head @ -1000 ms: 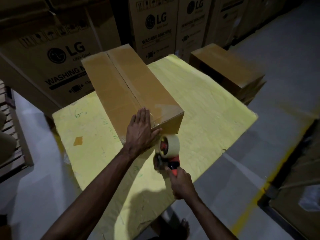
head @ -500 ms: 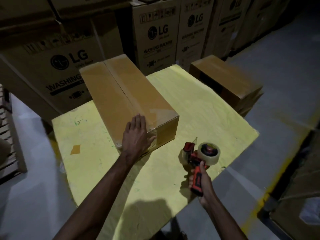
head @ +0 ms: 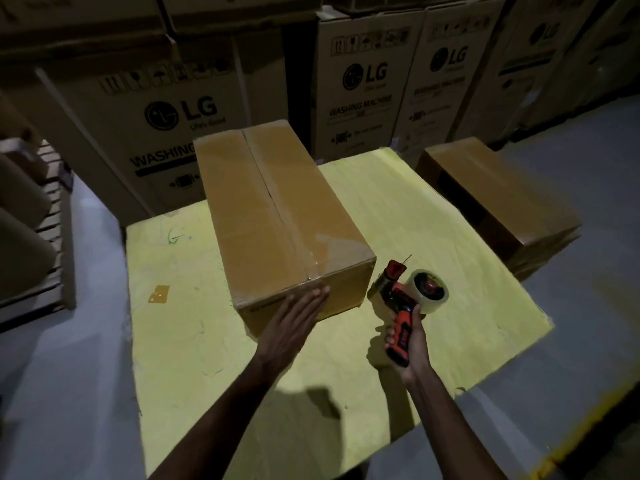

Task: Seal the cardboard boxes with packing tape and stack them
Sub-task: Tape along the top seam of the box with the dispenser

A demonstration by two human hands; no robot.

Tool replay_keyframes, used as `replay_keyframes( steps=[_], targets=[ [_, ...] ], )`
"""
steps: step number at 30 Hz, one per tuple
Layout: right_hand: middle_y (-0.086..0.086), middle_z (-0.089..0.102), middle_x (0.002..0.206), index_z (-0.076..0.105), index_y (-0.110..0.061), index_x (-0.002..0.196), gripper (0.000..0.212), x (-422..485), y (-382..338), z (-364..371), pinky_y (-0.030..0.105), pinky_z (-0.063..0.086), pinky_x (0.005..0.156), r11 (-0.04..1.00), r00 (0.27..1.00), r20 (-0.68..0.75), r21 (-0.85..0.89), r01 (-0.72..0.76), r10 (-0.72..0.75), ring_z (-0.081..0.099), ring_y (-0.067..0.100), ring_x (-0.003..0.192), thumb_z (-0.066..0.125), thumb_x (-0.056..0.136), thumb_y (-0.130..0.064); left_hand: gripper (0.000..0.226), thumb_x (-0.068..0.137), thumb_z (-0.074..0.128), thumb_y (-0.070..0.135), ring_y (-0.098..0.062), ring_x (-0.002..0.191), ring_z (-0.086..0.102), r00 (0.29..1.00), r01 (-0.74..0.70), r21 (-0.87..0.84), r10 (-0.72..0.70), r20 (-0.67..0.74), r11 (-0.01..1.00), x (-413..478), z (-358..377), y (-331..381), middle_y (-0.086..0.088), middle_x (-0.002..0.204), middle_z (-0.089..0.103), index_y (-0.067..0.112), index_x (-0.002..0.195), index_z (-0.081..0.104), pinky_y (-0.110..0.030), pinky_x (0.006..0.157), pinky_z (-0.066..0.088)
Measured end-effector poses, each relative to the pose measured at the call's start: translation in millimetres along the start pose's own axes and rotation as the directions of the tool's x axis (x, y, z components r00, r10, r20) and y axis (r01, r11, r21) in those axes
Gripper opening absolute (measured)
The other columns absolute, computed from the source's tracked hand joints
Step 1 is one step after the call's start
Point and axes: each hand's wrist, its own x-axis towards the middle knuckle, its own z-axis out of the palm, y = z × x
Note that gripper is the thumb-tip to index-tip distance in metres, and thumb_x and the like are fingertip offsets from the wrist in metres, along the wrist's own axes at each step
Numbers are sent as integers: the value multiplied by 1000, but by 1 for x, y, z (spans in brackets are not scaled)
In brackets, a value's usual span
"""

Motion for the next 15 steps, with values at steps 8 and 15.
replay_keyframes(
  steps=[8,15],
  targets=[
    [2,53,58,61,-12,92,55,44,-39,-2,21,41,37,991,990,111,-115,-72,85,48,11,40,45,100,-64,72,106,43,55,-16,158,18,966,38,-257,30,259,966,-32,53,18,-2,174,14,13,163,28,-36,129,9],
    [3,51,59,63,-13,98,55,40,-69,-6,21,39,35,985,963,250,-159,-65,104,46,11,39,42,100,-63,75,106,34,65,-17,159,15,927,188,-316,-61,370,930,-44,44,31,1,174,13,20,165,22,-40,127,11]
  ],
)
